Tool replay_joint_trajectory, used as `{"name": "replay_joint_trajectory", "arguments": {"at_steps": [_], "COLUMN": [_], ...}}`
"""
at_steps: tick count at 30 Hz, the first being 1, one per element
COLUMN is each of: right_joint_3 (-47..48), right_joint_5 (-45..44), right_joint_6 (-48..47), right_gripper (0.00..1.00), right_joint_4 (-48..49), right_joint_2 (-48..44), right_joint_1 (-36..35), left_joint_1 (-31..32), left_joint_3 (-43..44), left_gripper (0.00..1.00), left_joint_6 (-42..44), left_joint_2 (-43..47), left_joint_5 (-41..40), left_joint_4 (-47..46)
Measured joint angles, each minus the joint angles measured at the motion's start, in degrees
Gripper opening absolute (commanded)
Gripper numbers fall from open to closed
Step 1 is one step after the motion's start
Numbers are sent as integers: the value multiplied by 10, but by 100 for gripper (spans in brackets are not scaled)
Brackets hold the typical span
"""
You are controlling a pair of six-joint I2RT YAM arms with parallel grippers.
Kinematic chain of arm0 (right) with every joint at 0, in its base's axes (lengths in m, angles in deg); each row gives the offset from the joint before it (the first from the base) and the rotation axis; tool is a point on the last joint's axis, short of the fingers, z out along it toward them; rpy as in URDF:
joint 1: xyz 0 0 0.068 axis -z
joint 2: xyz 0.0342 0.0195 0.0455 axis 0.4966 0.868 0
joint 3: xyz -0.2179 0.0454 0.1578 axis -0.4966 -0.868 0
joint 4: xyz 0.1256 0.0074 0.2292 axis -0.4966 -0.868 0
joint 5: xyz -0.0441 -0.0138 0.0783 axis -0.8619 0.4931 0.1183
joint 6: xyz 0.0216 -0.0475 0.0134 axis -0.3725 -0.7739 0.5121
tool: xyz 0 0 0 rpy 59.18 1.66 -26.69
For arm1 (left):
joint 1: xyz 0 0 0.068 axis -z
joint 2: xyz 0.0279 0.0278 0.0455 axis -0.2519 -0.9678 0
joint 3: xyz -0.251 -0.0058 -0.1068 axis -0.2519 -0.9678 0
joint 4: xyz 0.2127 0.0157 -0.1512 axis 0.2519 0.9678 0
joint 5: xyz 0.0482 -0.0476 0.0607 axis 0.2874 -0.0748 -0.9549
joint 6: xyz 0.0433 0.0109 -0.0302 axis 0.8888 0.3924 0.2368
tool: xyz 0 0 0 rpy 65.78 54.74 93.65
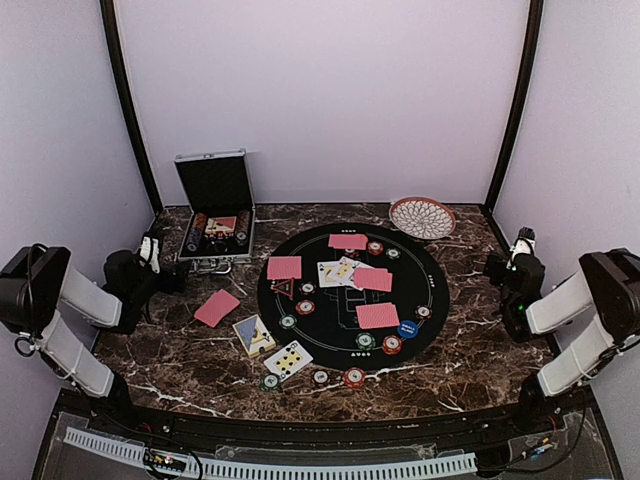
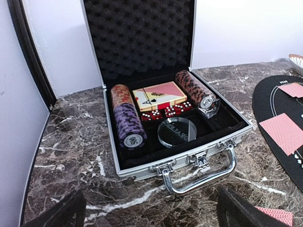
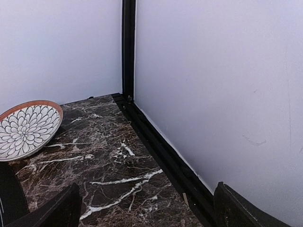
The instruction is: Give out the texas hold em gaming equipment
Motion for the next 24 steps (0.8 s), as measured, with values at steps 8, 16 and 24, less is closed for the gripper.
{"name": "replay_joint_trajectory", "arguments": {"at_steps": [8, 16, 24], "right_joint_3": [-31, -31, -27], "right_joint_5": [137, 175, 185], "right_joint_6": [-9, -9, -9], "right_gripper": [98, 99, 99], "right_joint_4": [83, 95, 95], "right_joint_2": [34, 34, 34], "right_joint_1": [41, 47, 50], "left_joint_1": [-2, -2, -2], "left_joint_3": [-52, -49, -48], "left_gripper": [99, 99, 99], "left_joint_6": [-12, -23, -25], "left_joint_2": [-23, -23, -23], "left_joint_5": [-25, -51, -61], "left_joint_4": [-108, -122, -123]}}
